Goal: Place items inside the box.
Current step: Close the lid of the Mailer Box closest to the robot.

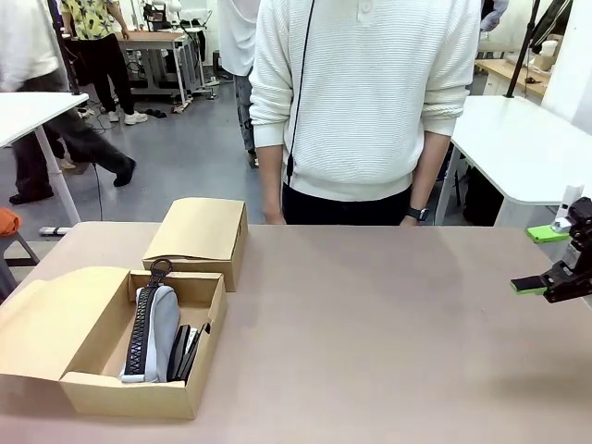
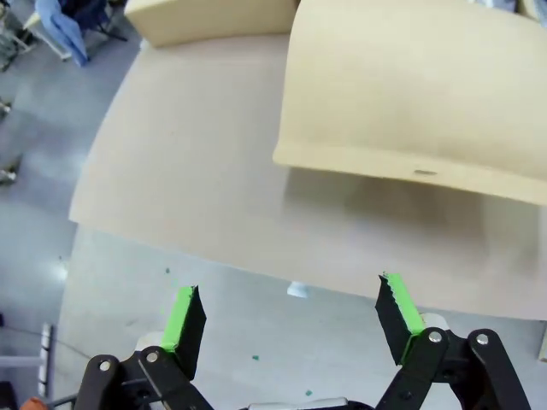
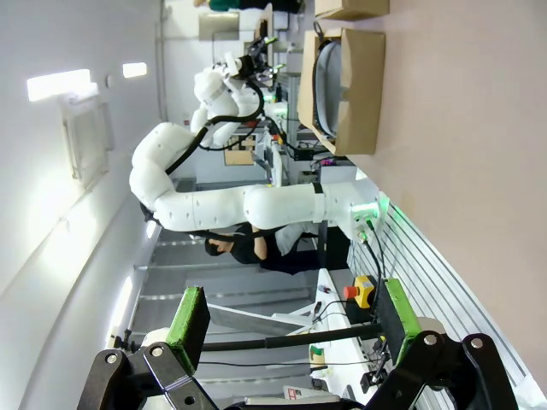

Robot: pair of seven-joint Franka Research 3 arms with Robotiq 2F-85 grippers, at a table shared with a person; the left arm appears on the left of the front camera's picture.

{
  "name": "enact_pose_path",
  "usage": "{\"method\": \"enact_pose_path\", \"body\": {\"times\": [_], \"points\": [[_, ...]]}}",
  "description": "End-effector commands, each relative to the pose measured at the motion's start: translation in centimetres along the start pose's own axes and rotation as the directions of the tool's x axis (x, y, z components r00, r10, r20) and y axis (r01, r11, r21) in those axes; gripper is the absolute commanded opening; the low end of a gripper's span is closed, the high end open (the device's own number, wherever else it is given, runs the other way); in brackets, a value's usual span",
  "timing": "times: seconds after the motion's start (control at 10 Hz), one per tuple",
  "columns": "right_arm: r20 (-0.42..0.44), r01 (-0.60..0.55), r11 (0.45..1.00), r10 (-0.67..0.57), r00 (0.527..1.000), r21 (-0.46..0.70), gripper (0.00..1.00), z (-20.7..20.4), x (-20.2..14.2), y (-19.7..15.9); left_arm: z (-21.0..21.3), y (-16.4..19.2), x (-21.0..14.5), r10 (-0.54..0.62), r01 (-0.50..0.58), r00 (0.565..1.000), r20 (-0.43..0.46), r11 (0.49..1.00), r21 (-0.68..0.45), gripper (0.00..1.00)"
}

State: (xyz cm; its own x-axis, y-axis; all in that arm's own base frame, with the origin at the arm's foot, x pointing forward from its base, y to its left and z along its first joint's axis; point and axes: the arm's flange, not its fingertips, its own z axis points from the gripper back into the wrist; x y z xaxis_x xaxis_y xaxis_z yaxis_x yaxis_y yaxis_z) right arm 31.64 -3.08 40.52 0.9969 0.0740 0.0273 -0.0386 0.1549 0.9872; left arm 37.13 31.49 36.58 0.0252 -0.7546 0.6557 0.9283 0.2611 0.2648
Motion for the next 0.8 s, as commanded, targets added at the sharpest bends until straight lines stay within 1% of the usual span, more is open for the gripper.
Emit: {"method": "enact_pose_path", "body": {"times": [0.0,0.1,0.4,0.7], "points": [[0.011,0.021,1.000,-0.021,1.000,0.003,1.00,0.1,0.1,0.5,-0.5,1.6,-0.9,0.035,-0.036,0.999,0.005,0.999,0.020,1.00],[0.011,0.021,1.000,-0.021,1.000,0.003,1.00,0.1,0.1,0.5,-0.9,1.6,-1.5,0.054,-0.054,0.999,-0.009,0.998,0.019,1.00],[0.011,0.021,1.000,-0.021,1.000,0.003,1.00,0.1,0.1,0.5,-3.4,2.4,-2.8,0.076,-0.077,0.996,-0.036,0.996,-0.038,1.00],[0.011,0.021,1.000,-0.021,1.000,0.003,1.00,0.1,0.1,0.5,-5.3,2.8,-4.0,0.097,-0.098,0.995,-0.017,0.993,-0.060,1.00]]}}
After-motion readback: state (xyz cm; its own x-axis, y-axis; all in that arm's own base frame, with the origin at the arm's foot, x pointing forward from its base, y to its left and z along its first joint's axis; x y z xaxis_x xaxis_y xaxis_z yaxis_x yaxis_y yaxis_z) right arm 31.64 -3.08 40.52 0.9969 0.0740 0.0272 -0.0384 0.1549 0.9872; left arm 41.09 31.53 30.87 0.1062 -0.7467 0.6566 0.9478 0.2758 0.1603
